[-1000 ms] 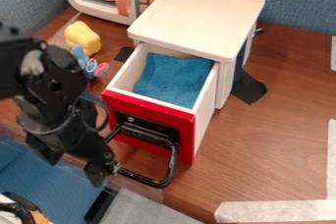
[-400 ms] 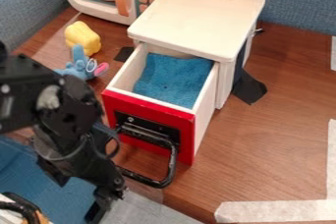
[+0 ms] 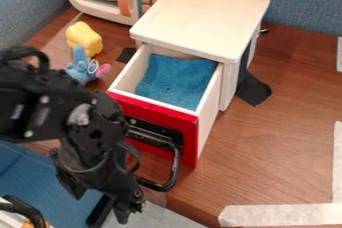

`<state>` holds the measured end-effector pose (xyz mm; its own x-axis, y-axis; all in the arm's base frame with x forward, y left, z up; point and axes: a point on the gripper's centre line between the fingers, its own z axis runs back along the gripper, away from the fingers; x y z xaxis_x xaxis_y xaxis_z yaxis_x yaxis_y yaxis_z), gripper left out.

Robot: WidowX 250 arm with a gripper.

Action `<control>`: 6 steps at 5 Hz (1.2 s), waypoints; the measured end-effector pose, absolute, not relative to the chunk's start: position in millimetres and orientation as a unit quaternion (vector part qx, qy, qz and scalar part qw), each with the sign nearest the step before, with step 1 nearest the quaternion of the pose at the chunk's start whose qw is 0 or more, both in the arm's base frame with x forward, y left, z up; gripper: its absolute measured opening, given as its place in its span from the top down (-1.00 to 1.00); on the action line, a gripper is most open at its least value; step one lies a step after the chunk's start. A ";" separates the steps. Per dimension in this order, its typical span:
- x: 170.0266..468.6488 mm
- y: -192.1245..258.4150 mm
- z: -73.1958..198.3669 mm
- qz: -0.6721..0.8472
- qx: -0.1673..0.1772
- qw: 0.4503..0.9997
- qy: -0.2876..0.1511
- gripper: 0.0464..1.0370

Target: Fechou a gaveta

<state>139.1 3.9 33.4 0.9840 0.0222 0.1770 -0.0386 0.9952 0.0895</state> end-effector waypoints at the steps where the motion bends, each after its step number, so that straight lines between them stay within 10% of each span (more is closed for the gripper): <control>1: 146.7 3.0 29.5 0.023 0.045 0.995 -0.084 -0.93; 6: 184.0 6.7 30.8 0.045 0.046 0.994 -0.086 -0.93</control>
<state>184.0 6.7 30.8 0.9810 0.0817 0.1757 -0.0975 0.9918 0.0832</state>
